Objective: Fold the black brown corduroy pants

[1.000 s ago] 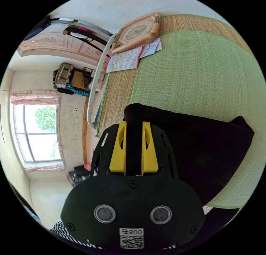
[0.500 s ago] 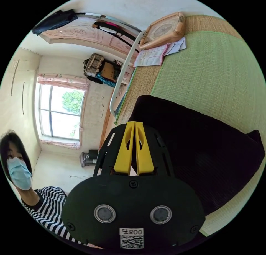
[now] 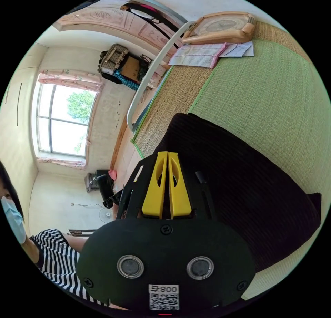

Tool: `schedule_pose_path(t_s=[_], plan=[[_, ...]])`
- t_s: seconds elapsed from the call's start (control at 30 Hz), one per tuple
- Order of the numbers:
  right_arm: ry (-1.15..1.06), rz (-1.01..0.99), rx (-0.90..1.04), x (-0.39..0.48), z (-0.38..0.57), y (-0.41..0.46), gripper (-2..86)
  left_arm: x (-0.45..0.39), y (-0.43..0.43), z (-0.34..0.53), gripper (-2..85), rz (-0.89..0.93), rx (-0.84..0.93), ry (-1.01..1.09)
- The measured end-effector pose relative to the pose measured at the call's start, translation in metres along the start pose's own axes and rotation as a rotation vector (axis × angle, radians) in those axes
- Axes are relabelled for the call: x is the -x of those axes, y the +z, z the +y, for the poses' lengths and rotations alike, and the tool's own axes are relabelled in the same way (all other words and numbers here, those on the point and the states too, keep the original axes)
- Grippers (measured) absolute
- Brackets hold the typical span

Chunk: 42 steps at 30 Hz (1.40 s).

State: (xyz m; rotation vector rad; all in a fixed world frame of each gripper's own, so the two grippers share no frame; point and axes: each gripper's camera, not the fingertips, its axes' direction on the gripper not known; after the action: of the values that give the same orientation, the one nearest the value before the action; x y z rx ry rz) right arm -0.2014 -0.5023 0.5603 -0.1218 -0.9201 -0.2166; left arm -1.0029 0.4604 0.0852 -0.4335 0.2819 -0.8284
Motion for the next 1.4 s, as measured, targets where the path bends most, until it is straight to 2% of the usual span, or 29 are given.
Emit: schedule_pose_path(t_s=[0.2,0.37,0.47,0.77,0.93,1.0,1.1,1.17,1.27,1.4], plan=[[-0.086,0.031,0.042,0.004,0.000,0.008,0.0,-0.007,-0.002,0.010,7.4,-0.055,0.011,0.023],[-0.096,0.002,-0.054,-0.006,-0.001,-0.007,0.1,-0.010,-0.001,0.019,7.4,-0.044,0.003,-0.001],[-0.085,0.089,0.030,-0.015,-0.018,0.017,0.0,-0.016,-0.001,0.024,7.3,-0.043,-0.004,-0.009],[-0.058,0.046,0.054,-0.035,-0.015,0.024,0.0,-0.043,-0.004,0.040,6.9,-0.056,-0.023,-0.008],[-0.061,0.087,0.049,-0.038,-0.006,0.025,0.0,-0.097,-0.017,0.050,2.4,-0.253,-0.081,0.158],[-0.059,0.086,0.054,-0.041,-0.004,0.023,0.0,-0.119,-0.012,0.049,1.3,-0.278,-0.072,0.239],[-0.049,0.087,0.064,-0.044,0.001,0.018,0.0,-0.138,0.015,0.045,0.5,-0.318,0.025,0.301],[-0.040,0.072,0.066,-0.046,0.008,0.008,0.1,-0.132,0.039,0.044,0.2,-0.447,0.130,0.259],[-0.054,0.042,0.046,-0.049,0.024,-0.015,0.0,-0.130,0.038,0.048,0.1,-0.376,0.104,0.215],[-0.114,0.012,0.053,-0.053,0.065,-0.047,0.0,-0.143,0.041,0.054,0.0,-0.390,0.103,0.230]])
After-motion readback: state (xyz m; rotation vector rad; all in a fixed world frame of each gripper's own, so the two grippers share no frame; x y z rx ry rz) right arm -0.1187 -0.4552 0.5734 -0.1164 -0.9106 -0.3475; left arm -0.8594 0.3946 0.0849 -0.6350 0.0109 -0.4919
